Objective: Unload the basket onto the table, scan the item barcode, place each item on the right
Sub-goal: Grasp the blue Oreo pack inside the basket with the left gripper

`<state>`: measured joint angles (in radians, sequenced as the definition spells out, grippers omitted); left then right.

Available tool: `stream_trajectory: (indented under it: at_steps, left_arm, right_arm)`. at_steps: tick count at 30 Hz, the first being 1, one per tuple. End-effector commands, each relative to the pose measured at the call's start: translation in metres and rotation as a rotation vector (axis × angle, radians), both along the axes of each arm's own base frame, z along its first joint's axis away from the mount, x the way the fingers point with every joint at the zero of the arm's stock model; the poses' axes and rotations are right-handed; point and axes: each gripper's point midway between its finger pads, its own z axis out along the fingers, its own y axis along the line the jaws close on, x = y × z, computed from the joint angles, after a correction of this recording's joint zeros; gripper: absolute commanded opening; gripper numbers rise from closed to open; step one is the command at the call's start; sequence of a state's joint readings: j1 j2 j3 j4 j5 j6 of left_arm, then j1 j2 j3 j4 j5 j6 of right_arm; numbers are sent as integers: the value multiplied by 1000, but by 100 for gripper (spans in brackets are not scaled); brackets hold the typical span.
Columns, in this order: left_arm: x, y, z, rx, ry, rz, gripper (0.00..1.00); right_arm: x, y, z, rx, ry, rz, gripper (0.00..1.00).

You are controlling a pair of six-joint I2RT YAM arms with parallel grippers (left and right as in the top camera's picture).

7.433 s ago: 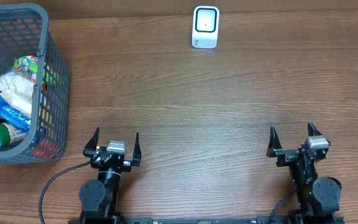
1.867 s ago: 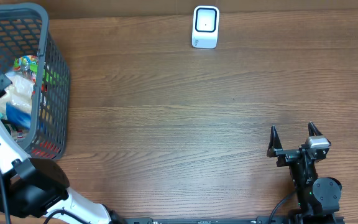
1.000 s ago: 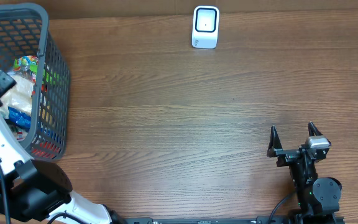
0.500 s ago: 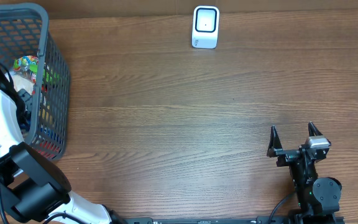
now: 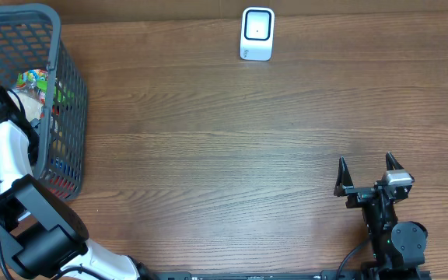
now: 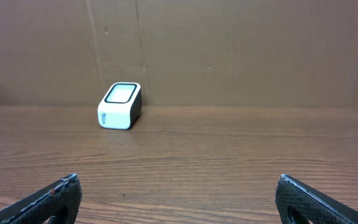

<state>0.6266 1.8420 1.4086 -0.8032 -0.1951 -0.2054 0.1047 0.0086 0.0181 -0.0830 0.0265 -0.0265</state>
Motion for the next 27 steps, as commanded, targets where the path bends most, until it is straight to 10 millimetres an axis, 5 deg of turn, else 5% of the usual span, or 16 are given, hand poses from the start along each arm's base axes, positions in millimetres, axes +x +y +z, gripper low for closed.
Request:
stream_trajectory:
  at_steps: [1,10,20,23,24,27]
  left_arm:
    - [-1,-4,-5,-25,1,-4,4]
    - [3,-1,15,-17,-12,-2,4]
    - [20,7,101,13,-117,39,4]
    - [21,8,107,19,-124,39,4]
    - [21,8,105,16,-119,39,12]
    - [18,9,92,3,-91,46,54]
  right_arm:
    - [0,-1,-3,-7,0,-7,100]
    - [0,-1,-3,-7,0,-7,100]
    - [0,-1,-3,-7,0,-7,100]
    - [0,-1,-3,-7,0,-7,100]
    - [0,-1,-3,-7,0,-7,100]
    - [0,-1,-3,-7,0,-7,100]
